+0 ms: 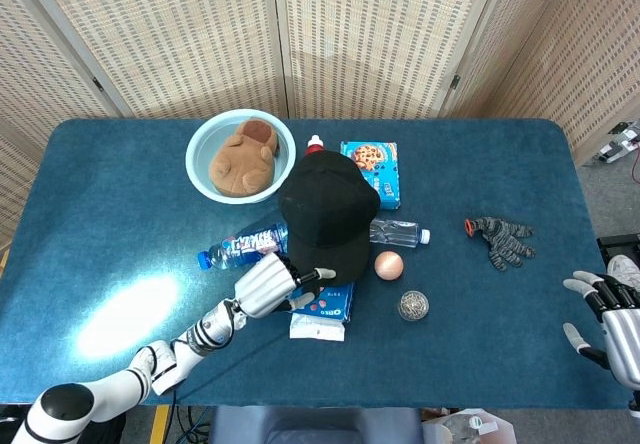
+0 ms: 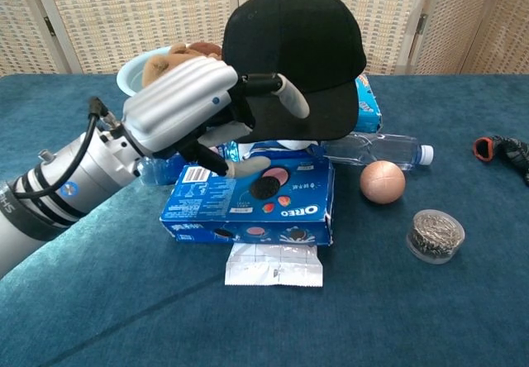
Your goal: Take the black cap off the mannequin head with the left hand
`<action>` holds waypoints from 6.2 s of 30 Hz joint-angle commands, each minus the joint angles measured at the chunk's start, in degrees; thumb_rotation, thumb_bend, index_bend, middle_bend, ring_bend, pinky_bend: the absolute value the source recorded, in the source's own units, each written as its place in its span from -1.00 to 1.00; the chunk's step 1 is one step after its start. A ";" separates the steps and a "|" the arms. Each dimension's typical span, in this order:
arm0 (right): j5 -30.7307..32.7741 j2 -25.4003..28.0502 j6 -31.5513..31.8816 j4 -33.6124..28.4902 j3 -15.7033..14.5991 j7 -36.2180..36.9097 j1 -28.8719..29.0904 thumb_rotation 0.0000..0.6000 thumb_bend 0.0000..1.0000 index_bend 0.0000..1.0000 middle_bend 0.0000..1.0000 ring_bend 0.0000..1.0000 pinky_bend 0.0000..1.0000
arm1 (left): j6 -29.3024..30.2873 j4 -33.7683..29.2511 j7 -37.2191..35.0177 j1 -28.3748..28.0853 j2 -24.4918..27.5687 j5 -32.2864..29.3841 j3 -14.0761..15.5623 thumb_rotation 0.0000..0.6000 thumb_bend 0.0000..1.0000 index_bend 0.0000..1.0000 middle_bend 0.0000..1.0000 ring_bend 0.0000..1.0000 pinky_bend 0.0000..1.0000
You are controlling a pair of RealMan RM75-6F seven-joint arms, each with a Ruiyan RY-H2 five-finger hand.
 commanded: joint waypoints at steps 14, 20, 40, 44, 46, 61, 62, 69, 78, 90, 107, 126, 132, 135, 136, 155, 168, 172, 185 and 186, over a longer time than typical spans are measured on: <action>0.37 0.18 1.51 1.60 -0.15 1.95 -1.53 1.00 -0.43 -0.40 -0.51 -0.62 -0.42 | -1.01 7.74 0.17 -5.05 -6.37 -5.39 -1.67 1.00 -0.53 -0.22 1.00 1.00 1.00; 0.55 0.24 1.61 1.97 -0.11 2.35 -1.80 1.00 -0.43 -0.40 -0.51 -0.62 -0.42 | -0.87 8.78 0.27 -5.86 -7.08 -6.91 -1.71 1.00 -0.53 -0.13 1.00 1.00 1.00; -0.09 0.43 1.74 1.59 0.01 2.13 -1.97 1.00 -0.43 -0.40 -0.51 -0.62 -0.42 | 4.80 10.32 -0.44 -6.36 -5.95 -8.97 -1.22 1.00 -0.27 0.16 1.00 1.00 1.00; -0.09 0.54 1.81 1.43 -0.01 2.06 -2.08 1.00 -0.43 -0.40 -0.51 -0.62 -0.42 | 5.89 9.68 -0.49 -6.30 -5.27 -9.62 -1.65 1.00 -0.24 0.20 1.00 1.00 1.00; -0.18 0.58 1.85 1.36 0.00 1.99 -2.10 1.00 -0.43 -0.40 -0.51 -0.62 -0.42 | 6.46 8.90 -0.68 -6.30 -4.84 -10.09 -2.09 1.00 -0.24 0.21 1.00 1.00 1.00; -0.68 0.84 2.12 0.75 0.08 1.50 -2.15 1.00 -0.43 -0.40 -0.51 -0.62 -0.42 | 7.16 1.61 7.86 -10.42 -0.03 -12.95 -7.95 1.00 -0.24 0.22 1.00 1.00 1.00; -0.70 0.86 2.13 0.70 0.10 1.45 -2.14 1.00 -0.43 -0.40 -0.51 -0.62 -0.42 | 7.05 1.18 8.47 -10.82 0.30 -13.04 -8.30 1.00 -0.24 0.22 1.00 1.00 1.00; -0.87 1.01 2.11 0.29 0.16 1.13 -2.07 1.00 -0.43 -0.40 -0.51 -0.62 -0.42 | 5.40 -0.25 12.04 -13.61 3.11 -14.21 -10.90 1.00 -0.24 0.22 1.00 1.00 1.00; -1.11 1.32 2.66 0.07 0.19 1.25 -2.33 1.00 -0.43 -0.40 -0.51 -0.62 -0.42 | 5.48 0.02 13.97 -15.25 6.44 -16.41 -13.79 1.00 -0.24 0.21 1.00 1.00 1.00; -1.81 1.24 2.59 0.06 0.19 1.42 -2.05 1.00 -0.43 -0.40 -0.51 -0.62 -0.42 | 11.49 -3.73 11.02 -7.97 17.06 -14.10 -9.44 1.00 -0.24 0.21 1.00 1.00 1.00; -2.52 0.99 1.08 -0.40 0.40 0.84 -0.63 1.00 -0.43 -0.40 -0.51 -0.62 -0.42 | 17.75 -12.21 11.83 9.00 29.19 -14.40 -2.08 1.00 -0.24 0.21 1.00 1.00 1.00; -2.43 0.73 0.12 -0.75 0.26 0.29 0.08 1.00 -0.43 -0.40 -0.51 -0.62 -0.42 | 13.46 0.49 9.11 17.01 25.82 -12.81 4.73 1.00 -0.24 0.21 1.00 1.00 1.00; -2.52 0.84 0.44 -1.12 0.21 -0.06 -0.05 1.00 -0.44 -0.40 -0.51 -0.62 -0.42 | 10.85 7.39 7.63 17.63 22.94 -12.72 5.83 1.00 -0.24 0.21 1.00 1.00 1.00; -2.51 0.82 0.43 -1.26 0.12 -0.19 -0.11 1.00 -0.43 -0.40 -0.51 -0.62 -0.42 | 9.66 10.82 6.33 17.97 20.91 -13.09 6.02 1.00 -0.24 0.21 1.00 1.00 1.00; -2.51 0.82 0.41 -1.32 0.08 -0.29 -0.12 1.00 -0.43 -0.40 -0.51 -0.62 -0.42 | 9.23 12.07 5.83 18.06 20.13 -13.22 6.08 1.00 -0.24 0.21 1.00 1.00 1.00; -2.46 0.72 1.23 -1.32 -0.11 -0.36 -0.72 1.00 -0.43 -0.40 -0.51 -0.62 -0.42 | -2.29 14.88 10.05 19.16 14.11 -14.19 8.81 1.00 -0.31 -0.01 0.97 1.00 1.00; -2.49 0.37 1.32 -0.94 -0.05 -0.14 -0.69 1.00 -0.44 -0.40 -0.51 -0.62 -0.42 | -16.85 -21.18 43.29 21.63 27.68 -27.14 5.43 1.00 -0.77 -0.81 0.51 0.68 1.00; -2.47 0.31 1.31 -0.86 0.01 0.00 -0.65 1.00 -0.43 -0.40 -0.51 -0.62 -0.42 | -17.25 -33.45 54.83 23.09 31.67 -34.03 3.80 1.00 -0.86 -0.99 0.35 0.53 1.00; -2.20 0.21 0.60 -0.71 -0.09 -0.17 -0.43 1.00 -0.43 -0.40 -0.51 -0.62 -0.42 | -6.08 -48.49 52.39 28.08 38.25 -33.99 1.79 1.00 -0.89 -0.88 0.02 0.22 0.79; -2.23 0.26 0.47 -0.73 -0.14 -0.30 -0.39 1.00 -0.43 -0.40 -0.51 -0.62 -0.42 | -5.21 -49.26 50.98 28.63 38.69 -33.93 1.54 1.00 -0.89 -0.79 -0.01 0.19 0.74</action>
